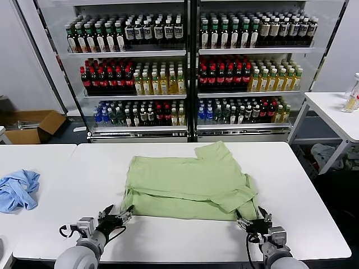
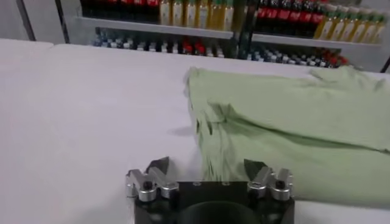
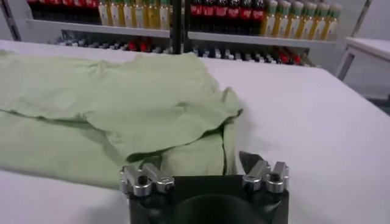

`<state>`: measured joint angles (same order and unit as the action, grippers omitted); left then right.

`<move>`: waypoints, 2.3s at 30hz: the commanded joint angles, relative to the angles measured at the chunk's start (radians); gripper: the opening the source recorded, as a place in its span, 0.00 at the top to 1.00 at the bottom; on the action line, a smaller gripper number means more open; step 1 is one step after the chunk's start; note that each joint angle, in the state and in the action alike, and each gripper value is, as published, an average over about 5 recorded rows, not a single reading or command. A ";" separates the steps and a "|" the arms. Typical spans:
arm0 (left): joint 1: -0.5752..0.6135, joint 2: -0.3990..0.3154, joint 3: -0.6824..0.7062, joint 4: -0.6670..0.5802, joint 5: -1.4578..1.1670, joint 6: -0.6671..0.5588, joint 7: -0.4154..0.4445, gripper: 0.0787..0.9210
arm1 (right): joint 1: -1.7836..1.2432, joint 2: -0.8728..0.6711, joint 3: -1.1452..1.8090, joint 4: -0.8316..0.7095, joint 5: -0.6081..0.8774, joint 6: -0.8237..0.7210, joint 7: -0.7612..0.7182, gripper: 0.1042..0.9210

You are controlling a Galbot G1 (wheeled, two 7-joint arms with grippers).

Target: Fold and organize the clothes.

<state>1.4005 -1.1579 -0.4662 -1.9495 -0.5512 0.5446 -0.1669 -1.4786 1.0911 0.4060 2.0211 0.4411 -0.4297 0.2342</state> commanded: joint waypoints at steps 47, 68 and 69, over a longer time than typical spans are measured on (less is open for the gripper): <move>0.455 0.023 -0.256 -0.375 -0.003 0.031 0.030 0.96 | -0.333 -0.031 0.073 0.260 -0.124 0.072 -0.043 0.84; -0.045 0.099 -0.154 -0.117 -0.061 0.014 0.121 0.25 | 0.422 -0.039 -0.096 0.003 0.076 -0.141 0.027 0.14; -0.081 0.110 -0.133 -0.078 -0.062 0.013 0.121 0.21 | 0.475 -0.036 -0.121 -0.038 0.082 -0.146 0.030 0.13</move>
<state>1.6266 -1.0936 -0.7330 -2.2518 -0.6204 0.5650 -0.0815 -1.4265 1.0462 0.4262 2.2093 0.4504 -0.4946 0.2476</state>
